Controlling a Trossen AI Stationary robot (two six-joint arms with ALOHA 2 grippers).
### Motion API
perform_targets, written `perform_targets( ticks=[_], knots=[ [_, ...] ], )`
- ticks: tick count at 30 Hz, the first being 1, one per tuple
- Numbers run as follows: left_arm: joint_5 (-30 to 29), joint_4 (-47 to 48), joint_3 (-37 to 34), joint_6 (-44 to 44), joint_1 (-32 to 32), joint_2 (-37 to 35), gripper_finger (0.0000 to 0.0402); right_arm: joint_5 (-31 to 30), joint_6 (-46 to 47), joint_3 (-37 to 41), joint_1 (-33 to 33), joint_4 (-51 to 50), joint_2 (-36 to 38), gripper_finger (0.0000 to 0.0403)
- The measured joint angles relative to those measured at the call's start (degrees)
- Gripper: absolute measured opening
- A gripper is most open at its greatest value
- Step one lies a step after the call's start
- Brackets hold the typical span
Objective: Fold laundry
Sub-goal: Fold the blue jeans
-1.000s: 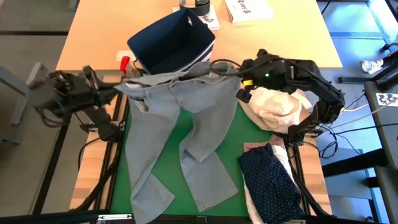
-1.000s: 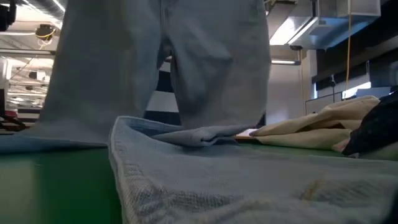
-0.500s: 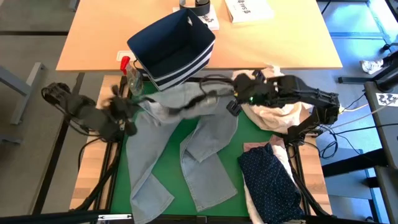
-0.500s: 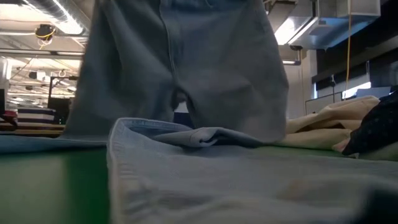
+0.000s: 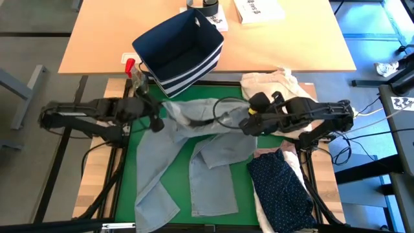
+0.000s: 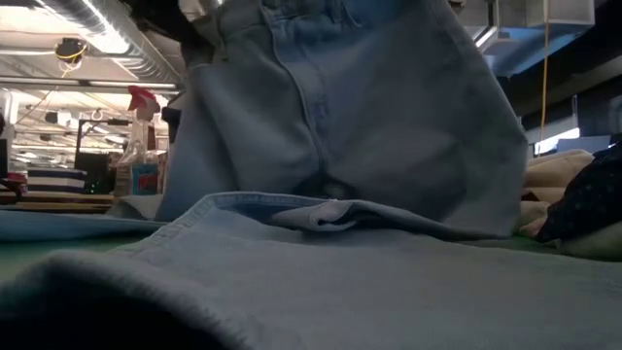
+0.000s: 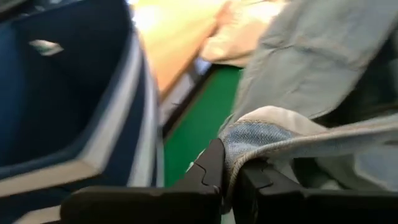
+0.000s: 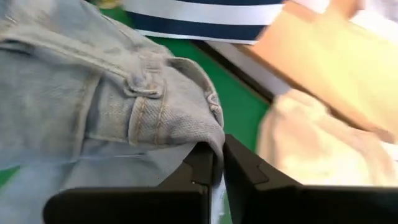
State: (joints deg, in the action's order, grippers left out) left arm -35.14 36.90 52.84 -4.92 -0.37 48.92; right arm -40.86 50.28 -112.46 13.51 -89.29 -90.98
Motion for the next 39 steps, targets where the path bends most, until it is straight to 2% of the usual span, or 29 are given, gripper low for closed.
perform_targets(
  ticks=[2, 4, 7, 10, 14, 16, 20, 24, 29, 35, 39],
  knots=[
    [0.78, -2.87, 0.07, 2.27, 4.17, 0.8, 0.0005, -2.22, 0.1, 0.47, -0.65, -0.54, 0.26, 0.0021],
    [4.1, -5.66, 0.13, 3.45, 8.4, 1.62, 0.0005, -3.2, -2.56, 1.72, -2.48, -0.34, 1.31, 0.0021],
    [11.26, -8.13, 0.18, 4.02, 14.15, 3.78, 0.0005, -1.59, -5.74, 4.32, -7.54, -0.42, 2.77, 0.0021],
    [14.0, -8.74, 0.18, 4.19, 18.4, 7.41, 0.0005, 1.58, -10.15, 9.22, -14.08, 0.15, 4.01, 0.0021],
    [13.82, -11.34, 0.16, 5.71, 22.81, 12.07, 0.0005, 6.33, -20.02, 17.75, -23.99, 3.1, 5.33, 0.0021],
    [13.86, -14.17, 0.16, 5.97, 24.23, 13.98, 0.0005, 9.18, -26.63, 22.38, -29.01, 9.43, 5.69, 0.0021],
    [15.41, -20.79, 0.16, 6.71, 26.86, 17.46, 0.0005, 20.22, -37.36, 30.47, -38.18, 23.59, 5.7, 0.0021],
    [18.79, -24.66, 0.2, 8.88, 29.71, 21.45, 0.0011, 28.53, -41.99, 37.1, -45.87, 32.82, 5.62, 0.0021],
    [26.77, -27.34, 0.48, 8.81, 31.35, 25.71, 0.0014, 31.87, -42.99, 41.16, -51.66, 35.9, 5.62, 0.0021],
    [25.41, -29.96, 0.63, 10.4, 32.4, 29.1, 0.0015, 32.07, -42.03, 44.33, -55.26, 41.21, 5.62, 0.0021],
    [18.91, -32.2, 0.4, 16.51, 34.62, 30.19, 0.0015, 31.96, -40.87, 46.35, -56.61, 44.76, 5.62, 0.0021]
  ],
)
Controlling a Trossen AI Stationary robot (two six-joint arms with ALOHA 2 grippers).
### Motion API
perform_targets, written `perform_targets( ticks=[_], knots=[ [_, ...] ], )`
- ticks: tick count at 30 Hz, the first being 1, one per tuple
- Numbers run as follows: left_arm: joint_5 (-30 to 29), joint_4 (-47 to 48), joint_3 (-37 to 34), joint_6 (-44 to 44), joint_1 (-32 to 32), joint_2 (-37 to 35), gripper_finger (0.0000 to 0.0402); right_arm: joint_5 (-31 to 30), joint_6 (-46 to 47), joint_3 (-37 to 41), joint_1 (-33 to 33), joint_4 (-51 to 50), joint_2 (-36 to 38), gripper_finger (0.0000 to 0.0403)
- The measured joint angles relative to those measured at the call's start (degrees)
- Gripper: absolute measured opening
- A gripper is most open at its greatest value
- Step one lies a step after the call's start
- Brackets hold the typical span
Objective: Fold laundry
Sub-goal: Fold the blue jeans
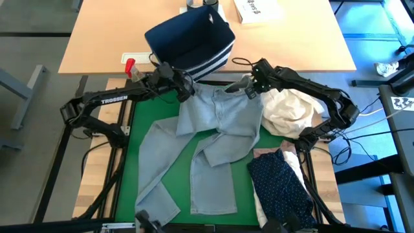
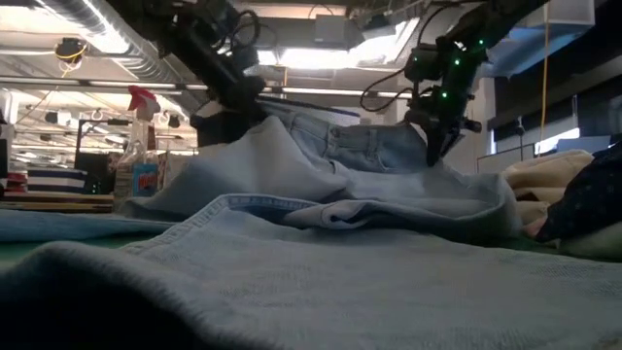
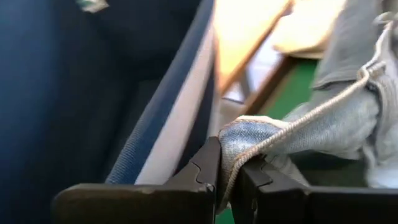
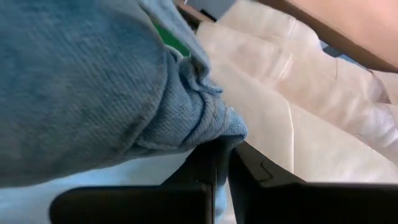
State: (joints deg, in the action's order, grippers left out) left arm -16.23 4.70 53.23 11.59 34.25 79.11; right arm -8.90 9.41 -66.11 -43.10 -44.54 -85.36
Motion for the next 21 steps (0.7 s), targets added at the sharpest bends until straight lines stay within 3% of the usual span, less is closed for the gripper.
perform_targets(
  ticks=[7, 14, 21],
  knots=[
    [-3.36, -5.31, -0.34, 8.18, 8.33, 0.5, 0.0016, -0.08, 2.68, 3.01, -0.49, 12.92, 0.0, 0.0021],
    [-2.23, -13.55, -0.39, 8.05, 16.03, 2.88, 0.0016, -2.52, 4.74, 7.92, -0.49, 31.35, -1.26, 0.0021],
    [-0.12, -14.69, -0.06, 8.05, 18.85, 7.08, 0.003, -2.25, 5.47, 8.27, -0.47, 40.58, -6.19, 0.0038]
  ],
)
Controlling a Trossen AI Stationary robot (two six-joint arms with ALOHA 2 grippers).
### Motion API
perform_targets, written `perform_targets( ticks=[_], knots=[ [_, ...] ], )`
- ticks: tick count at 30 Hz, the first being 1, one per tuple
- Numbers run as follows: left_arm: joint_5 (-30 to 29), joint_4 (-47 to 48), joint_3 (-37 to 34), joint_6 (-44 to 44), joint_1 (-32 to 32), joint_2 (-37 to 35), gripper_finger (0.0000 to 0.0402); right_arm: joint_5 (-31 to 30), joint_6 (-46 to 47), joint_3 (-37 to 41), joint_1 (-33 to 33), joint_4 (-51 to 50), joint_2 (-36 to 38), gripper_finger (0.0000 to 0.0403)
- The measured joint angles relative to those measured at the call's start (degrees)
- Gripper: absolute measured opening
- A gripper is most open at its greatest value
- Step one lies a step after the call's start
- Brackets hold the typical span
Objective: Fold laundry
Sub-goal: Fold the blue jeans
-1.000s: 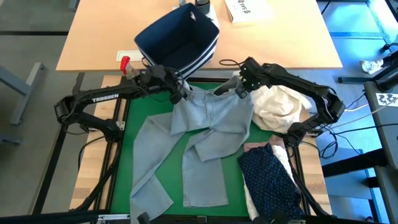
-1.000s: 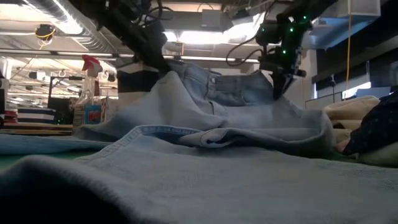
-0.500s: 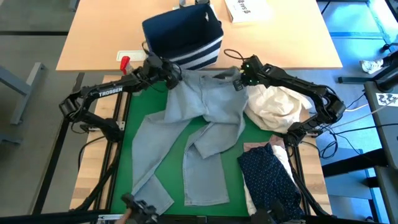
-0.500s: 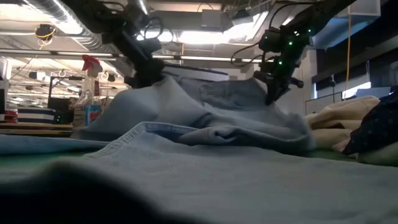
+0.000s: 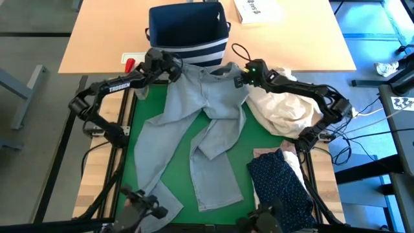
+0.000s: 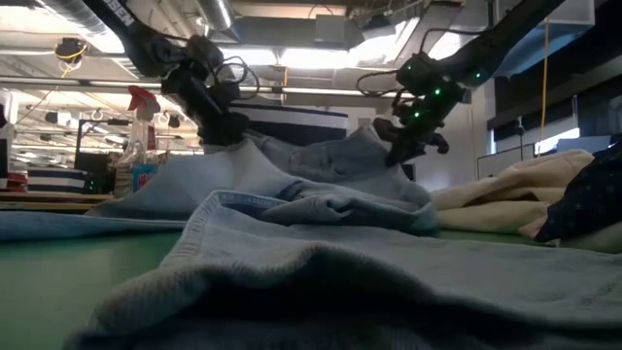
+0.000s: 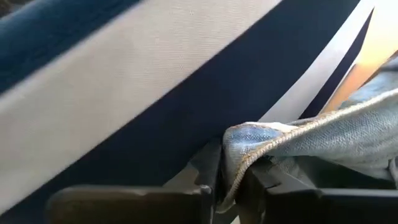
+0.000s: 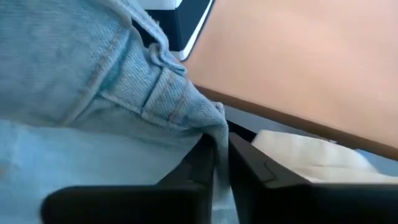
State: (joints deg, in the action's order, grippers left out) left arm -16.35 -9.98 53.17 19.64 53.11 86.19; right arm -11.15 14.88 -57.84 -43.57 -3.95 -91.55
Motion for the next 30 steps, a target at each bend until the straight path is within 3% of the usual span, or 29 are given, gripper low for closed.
perform_targets(
  ticks=[7, 13, 20, 27, 30],
  knots=[
    [0.96, 12.03, 9.63, -1.42, 0.34, 0.49, 0.0099, 0.26, 1.28, -2.32, 0.0, 0.71, -1.4, 0.0153],
    [5.54, 34.14, 21.32, -5.12, 0.24, 0.41, 0.0143, 1.21, -1.6, -11.0, -0.02, -12.69, -0.22, 0.0228],
    [8.08, 49.8, 29.11, -5.79, 0.1, 0.21, 0.0157, 5.4, -3.58, -20.87, 1.96, -28.29, -0.19, 0.0245],
    [20.8, 61.0, 32.17, -6.21, -3.22, -1.81, 0.0157, 17.38, -2.74, -22.48, 11.58, -36.54, -0.02, 0.0246],
    [29.13, 64.09, 32.19, -7.18, -5.78, -3.2, 0.0157, 19.34, -2.36, -21.51, 18.27, -36.29, 0.01, 0.0246]
  ],
)
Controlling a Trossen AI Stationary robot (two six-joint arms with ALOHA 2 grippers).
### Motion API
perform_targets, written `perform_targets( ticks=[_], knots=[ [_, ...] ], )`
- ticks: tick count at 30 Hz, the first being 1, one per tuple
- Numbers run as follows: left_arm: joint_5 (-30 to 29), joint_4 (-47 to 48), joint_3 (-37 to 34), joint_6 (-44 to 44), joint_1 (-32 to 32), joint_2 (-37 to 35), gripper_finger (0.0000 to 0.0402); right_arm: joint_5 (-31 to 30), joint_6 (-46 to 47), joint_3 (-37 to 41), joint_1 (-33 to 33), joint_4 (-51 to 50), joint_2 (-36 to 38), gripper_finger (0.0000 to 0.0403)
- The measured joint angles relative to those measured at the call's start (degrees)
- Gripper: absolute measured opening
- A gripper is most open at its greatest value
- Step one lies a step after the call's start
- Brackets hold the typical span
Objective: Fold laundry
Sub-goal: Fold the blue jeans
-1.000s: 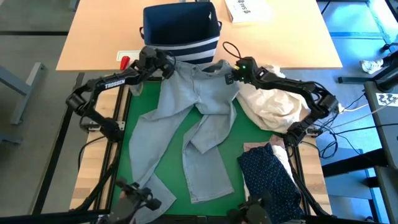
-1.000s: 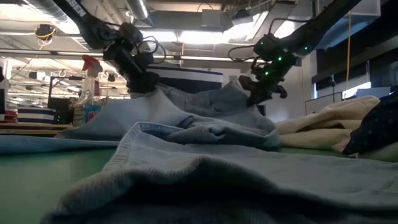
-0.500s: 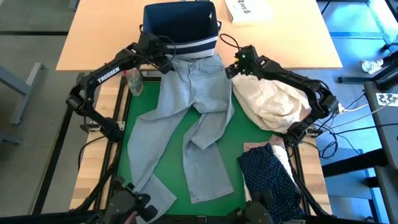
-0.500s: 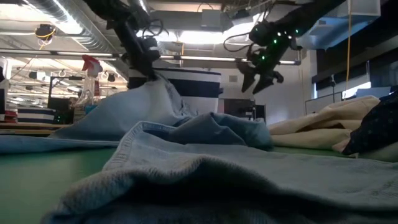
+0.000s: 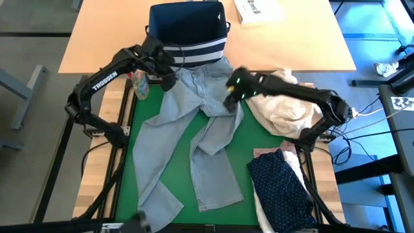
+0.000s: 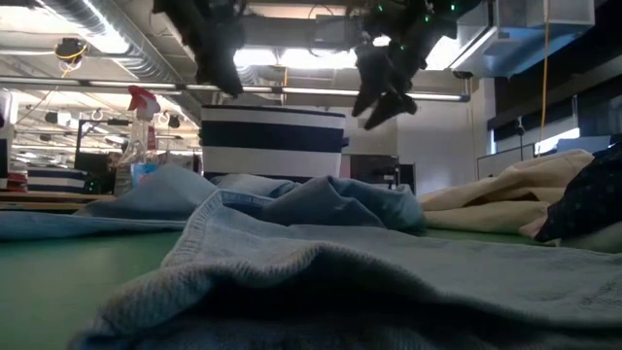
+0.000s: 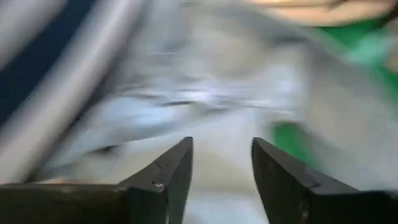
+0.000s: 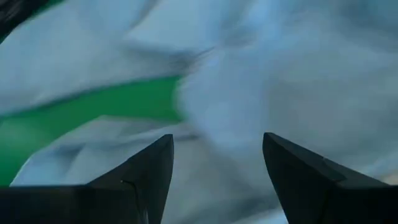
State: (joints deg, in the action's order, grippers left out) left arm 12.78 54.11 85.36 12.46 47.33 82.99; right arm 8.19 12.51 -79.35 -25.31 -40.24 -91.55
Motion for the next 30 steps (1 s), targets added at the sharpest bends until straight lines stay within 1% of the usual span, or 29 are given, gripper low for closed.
perform_targets(
  ticks=[2, 4, 7, 10, 12, 15, 17, 19, 23, 26, 30],
  knots=[
    [6.21, 0.51, -0.77, -0.21, -2.32, -0.62, 0.0157, 0.57, 0.08, 0.67, 4.44, 0.02, 0.0, 0.0246],
    [9.62, 0.7, -2.77, -1.46, -5.08, -1.1, 0.0157, 0.95, 0.43, 1.72, 8.52, 1.41, 0.0, 0.0246],
    [10.46, 1.46, -7.21, -3.61, -10.13, -2.25, 0.0157, 0.98, 2.27, 4.08, 14.33, 3.13, 0.01, 0.0246],
    [9.3, 1.54, -12.15, -8.13, -16.25, -4.57, 0.0157, 0.53, 4.79, 5.83, 19.71, 4.44, -0.02, 0.0246],
    [6.63, 0.87, -15.36, -12.73, -20.97, -6.44, 0.0157, -1.36, 6.83, 7.03, 23.19, 4.42, 0.0, 0.0246],
    [-0.29, -1.59, -19.72, -21.86, -28.23, -9.49, 0.0157, -4.55, 11.42, 9.23, 27.92, 4.38, 0.0, 0.0246],
    [-4.44, -2.69, -22.21, -28.83, -33.28, -11.48, 0.0157, -5.81, 16.06, 10.8, 30.99, 4.38, 0.0, 0.0246],
    [-8.07, -2.7, -24.27, -35.33, -38.59, -12.92, 0.0157, -6.82, 21.79, 12.61, 34.13, 4.45, 0.0, 0.0246],
    [-14.57, -2.73, -28.37, -47.85, -49.13, -15.18, 0.0157, -7.17, 36.42, 17.33, 40.01, 6.66, -0.48, 0.0246],
    [-18.04, -2.85, -32.01, -55.57, -56.22, -15.97, 0.0157, -7.2, 46.14, 21.55, 43.38, 12.88, -1.3, 0.0246],
    [-20.68, -2.89, -36.91, -63.81, -63.58, -16.1, 0.0157, -9.22, 53.69, 25.32, 45.92, 22.13, -3.95, 0.0246]
  ],
)
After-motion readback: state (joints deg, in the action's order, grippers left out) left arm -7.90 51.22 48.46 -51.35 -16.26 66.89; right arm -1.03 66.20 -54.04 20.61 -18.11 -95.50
